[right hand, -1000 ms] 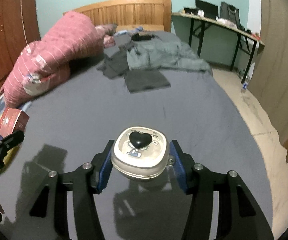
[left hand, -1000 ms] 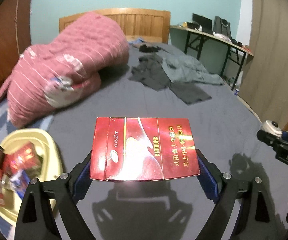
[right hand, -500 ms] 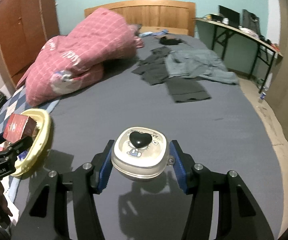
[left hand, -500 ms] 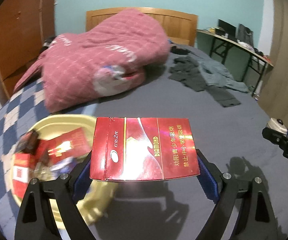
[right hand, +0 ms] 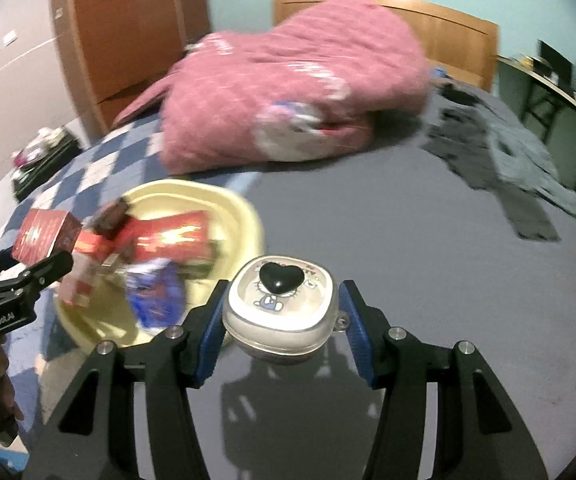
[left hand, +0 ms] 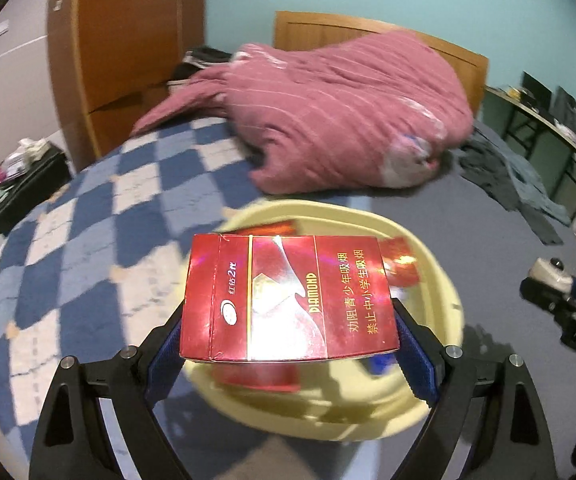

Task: Organize objects
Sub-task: 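Carry the Diamond pack and white tin over the yellow tray with both tools, then open both tools to release the pack and tin into the tray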

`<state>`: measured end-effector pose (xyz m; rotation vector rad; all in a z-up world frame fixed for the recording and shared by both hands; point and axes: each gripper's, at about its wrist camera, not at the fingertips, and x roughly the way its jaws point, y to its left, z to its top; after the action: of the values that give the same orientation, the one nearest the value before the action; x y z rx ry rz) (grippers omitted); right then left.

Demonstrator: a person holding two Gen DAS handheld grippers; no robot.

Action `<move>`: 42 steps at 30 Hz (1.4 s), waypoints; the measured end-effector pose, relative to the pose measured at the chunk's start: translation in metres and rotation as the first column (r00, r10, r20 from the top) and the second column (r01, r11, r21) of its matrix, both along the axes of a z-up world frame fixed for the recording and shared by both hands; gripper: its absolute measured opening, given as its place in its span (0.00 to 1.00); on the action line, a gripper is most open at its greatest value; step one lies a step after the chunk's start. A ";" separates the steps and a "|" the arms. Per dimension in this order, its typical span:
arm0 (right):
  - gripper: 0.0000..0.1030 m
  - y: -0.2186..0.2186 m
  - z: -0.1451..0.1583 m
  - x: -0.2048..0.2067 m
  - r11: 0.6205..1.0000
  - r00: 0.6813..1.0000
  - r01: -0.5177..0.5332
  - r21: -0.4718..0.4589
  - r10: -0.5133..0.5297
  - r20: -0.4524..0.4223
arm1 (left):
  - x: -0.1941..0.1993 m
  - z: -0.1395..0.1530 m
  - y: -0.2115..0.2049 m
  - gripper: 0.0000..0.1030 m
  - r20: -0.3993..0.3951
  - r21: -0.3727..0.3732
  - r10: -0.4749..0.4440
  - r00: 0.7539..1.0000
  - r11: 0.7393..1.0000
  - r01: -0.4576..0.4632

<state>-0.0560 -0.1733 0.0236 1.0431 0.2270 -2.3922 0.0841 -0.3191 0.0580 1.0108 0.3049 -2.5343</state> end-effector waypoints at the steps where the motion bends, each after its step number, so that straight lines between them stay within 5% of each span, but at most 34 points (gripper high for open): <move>1: 0.54 -0.012 0.002 0.002 1.000 1.000 -0.018 0.000 0.018 -0.001 | 0.003 0.003 -0.008 0.88 -0.005 -0.004 0.013 1.000 1.000 -0.013; 10: 0.54 -0.074 0.016 0.016 0.993 0.992 -0.119 0.011 0.120 -0.047 | 0.015 0.025 -0.047 0.88 -0.065 -0.005 0.064 0.996 0.998 -0.065; 28: 0.54 -0.079 -0.070 -0.018 0.990 0.993 -0.112 0.089 0.107 0.056 | -0.052 -0.069 -0.064 0.88 0.020 0.080 -0.038 0.999 0.996 0.036; 42: 0.54 -0.085 -0.082 -0.019 0.989 0.994 -0.111 0.100 0.109 0.023 | -0.061 -0.089 -0.065 0.86 0.031 0.092 -0.038 0.999 0.995 0.035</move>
<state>-0.0747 -0.2587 -0.0585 1.0684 0.3935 -2.2918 0.0234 -0.3841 -0.0307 1.1009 0.3999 -2.5536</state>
